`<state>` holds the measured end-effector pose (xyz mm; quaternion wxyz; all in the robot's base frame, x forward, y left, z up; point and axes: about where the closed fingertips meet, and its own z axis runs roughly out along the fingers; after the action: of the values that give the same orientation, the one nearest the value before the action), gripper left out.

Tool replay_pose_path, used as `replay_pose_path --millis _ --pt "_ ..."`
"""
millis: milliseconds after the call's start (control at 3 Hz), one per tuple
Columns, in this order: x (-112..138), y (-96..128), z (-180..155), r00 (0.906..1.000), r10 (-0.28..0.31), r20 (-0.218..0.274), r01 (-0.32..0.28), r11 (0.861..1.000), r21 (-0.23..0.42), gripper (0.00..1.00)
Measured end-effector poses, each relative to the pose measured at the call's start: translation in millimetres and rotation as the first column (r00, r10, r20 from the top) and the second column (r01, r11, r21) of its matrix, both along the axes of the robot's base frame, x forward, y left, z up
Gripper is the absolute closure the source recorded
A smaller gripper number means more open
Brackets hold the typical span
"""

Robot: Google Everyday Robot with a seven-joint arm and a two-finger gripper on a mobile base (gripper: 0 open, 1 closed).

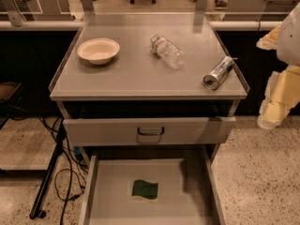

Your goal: Pick sponge from middle drawer and place on counter

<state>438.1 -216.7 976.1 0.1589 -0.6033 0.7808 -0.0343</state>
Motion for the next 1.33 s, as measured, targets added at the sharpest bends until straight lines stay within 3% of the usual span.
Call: replay_pose_path --millis 667,1000,1333 --pt "-2.7 0.6 -5.6 0.9999 -0.011 0.008 0.011 1.000 0.015 0.00" --pt "-12.9 8.2 -33.4 1.0000 0.004 0.000 -0.004 0.997 0.075 0.00" --pt "-34.4 23.3 -97.5 0.9990 0.027 -0.036 -0.019 0.978 0.209 0.00"
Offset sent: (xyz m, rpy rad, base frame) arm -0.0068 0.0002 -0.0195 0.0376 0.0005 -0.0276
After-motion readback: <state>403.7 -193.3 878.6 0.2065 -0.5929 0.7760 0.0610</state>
